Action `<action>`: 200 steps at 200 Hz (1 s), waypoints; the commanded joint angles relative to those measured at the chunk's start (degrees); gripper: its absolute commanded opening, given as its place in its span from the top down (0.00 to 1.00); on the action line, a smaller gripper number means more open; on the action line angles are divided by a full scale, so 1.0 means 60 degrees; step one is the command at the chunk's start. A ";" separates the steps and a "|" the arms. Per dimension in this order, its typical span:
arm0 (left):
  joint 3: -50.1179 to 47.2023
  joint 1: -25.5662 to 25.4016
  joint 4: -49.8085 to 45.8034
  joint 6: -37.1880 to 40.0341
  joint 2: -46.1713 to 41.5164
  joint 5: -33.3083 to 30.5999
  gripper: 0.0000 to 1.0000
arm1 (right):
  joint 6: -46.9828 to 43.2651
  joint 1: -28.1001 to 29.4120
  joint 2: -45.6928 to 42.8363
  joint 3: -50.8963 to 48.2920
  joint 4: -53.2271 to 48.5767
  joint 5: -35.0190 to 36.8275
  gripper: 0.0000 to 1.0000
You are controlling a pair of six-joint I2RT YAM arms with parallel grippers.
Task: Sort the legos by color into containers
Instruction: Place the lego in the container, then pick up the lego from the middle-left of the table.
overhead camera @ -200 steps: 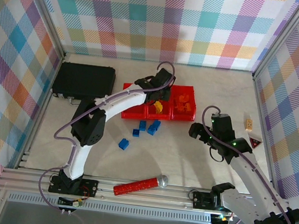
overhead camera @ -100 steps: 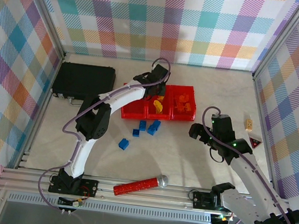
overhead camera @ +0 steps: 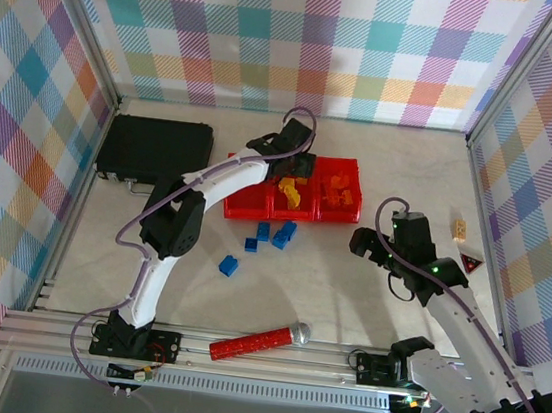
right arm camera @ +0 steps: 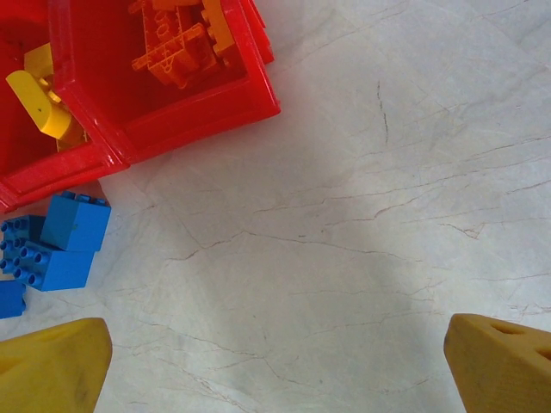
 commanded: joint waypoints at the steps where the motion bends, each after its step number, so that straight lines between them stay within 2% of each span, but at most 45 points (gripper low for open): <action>1: -0.0362 0.0022 0.0167 0.0382 -0.1295 0.0181 0.16 | 0.0202 -0.0024 -0.0195 -0.0125 -0.0254 -0.0074 0.01; 20: -0.0962 0.0010 0.0079 0.0802 -0.2121 0.0257 0.06 | 0.0236 -0.0025 -0.0275 -0.0152 -0.0283 -0.0089 0.01; 40: -0.2433 0.0010 0.0301 0.1061 -0.3360 0.0199 0.01 | 0.0232 -0.0019 -0.0349 -0.0189 -0.0297 -0.0077 0.01; 69: -0.4891 0.0011 0.0306 0.0992 -0.5301 0.0258 0.00 | 0.0182 -0.0027 -0.0304 -0.0218 -0.0296 -0.0017 0.01; 121: -0.8716 -0.0128 -0.0553 -0.0311 -0.8425 0.0187 0.00 | 0.0152 -0.0031 0.0180 -0.0074 -0.0285 0.0220 0.01; 159: -0.9937 -0.0550 -0.1146 -0.0666 -0.9729 0.0694 0.00 | 0.0158 -0.0031 0.0584 -0.0044 0.0181 -0.0287 0.01; 200: -1.0109 -0.1317 -0.2085 -0.0585 -0.9615 0.0471 0.00 | 0.0295 -0.0032 0.0701 -0.0071 0.0227 -0.0552 0.01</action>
